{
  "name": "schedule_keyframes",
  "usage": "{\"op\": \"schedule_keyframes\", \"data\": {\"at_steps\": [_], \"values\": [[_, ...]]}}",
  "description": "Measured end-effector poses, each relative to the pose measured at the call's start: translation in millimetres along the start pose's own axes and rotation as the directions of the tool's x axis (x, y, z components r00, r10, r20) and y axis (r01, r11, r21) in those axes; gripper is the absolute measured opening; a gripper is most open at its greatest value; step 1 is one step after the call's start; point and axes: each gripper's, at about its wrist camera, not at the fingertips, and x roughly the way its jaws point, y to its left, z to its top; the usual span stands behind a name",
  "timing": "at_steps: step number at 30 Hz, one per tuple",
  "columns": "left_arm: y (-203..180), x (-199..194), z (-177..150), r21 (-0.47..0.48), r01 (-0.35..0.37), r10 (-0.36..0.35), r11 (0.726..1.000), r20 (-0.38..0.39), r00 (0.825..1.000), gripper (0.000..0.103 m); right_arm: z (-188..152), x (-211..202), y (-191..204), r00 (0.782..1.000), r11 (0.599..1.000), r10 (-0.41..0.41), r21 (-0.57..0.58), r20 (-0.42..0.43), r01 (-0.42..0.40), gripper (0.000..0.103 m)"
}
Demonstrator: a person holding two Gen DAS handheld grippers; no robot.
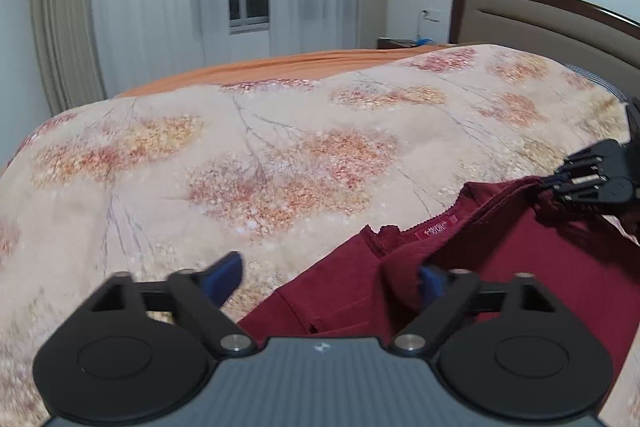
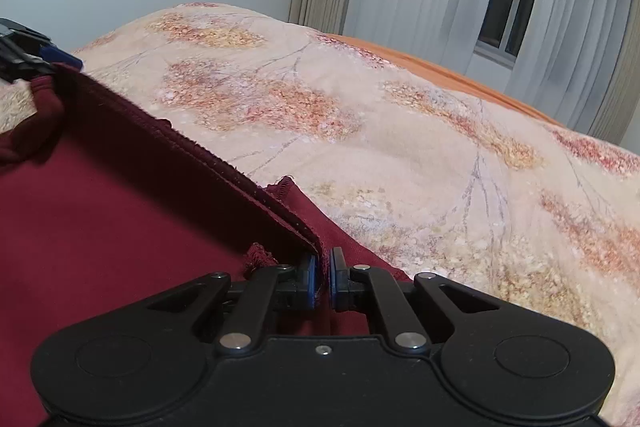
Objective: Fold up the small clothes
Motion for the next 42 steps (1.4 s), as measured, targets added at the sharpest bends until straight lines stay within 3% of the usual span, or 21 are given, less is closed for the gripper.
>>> {"op": "schedule_keyframes", "data": {"at_steps": [6,12,15,18,24,28,33,35,37,40,42], "values": [[20.9,-18.4,-0.7,-0.035,0.101,-0.102,0.994,-0.016,0.995,0.100,0.9,5.1,0.0,1.000,1.000,-0.002,-0.005,-0.018,0.002,0.006],[48.6,-36.7,-4.7,-0.143,0.085,-0.084,0.986,0.016,0.996,0.102,3.0,10.8,-1.3,0.999,1.000,-0.003,0.000,-0.036,0.003,0.008],[61.0,-37.7,-10.3,-0.204,0.025,-0.027,0.979,-0.009,1.000,0.102,4.5,11.7,-3.8,0.999,1.000,-0.016,0.014,-0.035,0.017,0.021],[59.4,-35.4,-21.0,-0.198,-0.031,0.029,0.980,-0.012,0.999,0.102,5.2,9.7,-6.0,0.999,0.999,-0.047,0.022,-0.014,0.047,0.039],[31.2,-31.2,-35.4,-0.190,-0.018,0.025,0.982,0.033,0.999,0.102,2.6,4.7,-23.4,0.998,0.989,-0.055,0.136,0.019,0.052,0.068],[3.4,-28.2,-36.1,-0.168,0.022,-0.010,0.985,0.073,0.997,0.103,-3.7,-5.4,-42.4,0.994,0.958,-0.023,0.285,0.106,-0.008,0.098],[-36.2,-19.8,-37.6,-0.102,0.068,-0.060,0.992,0.078,0.995,0.103,-12.1,-14.6,-54.0,0.991,0.923,0.036,0.376,0.131,-0.084,0.102],[-51.7,-14.6,-38.7,-0.063,0.040,-0.036,0.997,0.067,0.997,0.103,-14.3,-13.5,-57.6,0.995,0.916,0.039,0.393,0.097,-0.074,0.102],[-65.1,-5.3,-38.3,-0.023,-0.054,0.055,0.998,0.033,0.998,0.102,-17.0,-12.3,-62.0,0.996,0.910,0.055,0.407,0.075,-0.081,0.102],[-75.1,9.8,-38.9,0.015,-0.196,0.197,0.980,-0.017,0.980,0.102,-17.2,-15.9,-63.1,0.998,0.924,0.031,0.379,0.053,-0.049,0.102],[-73.5,12.6,-39.7,0.003,-0.207,0.207,0.978,-0.009,0.978,0.102,-17.7,-25.5,-61.0,0.996,0.932,0.030,0.358,0.084,-0.058,0.102]]}}
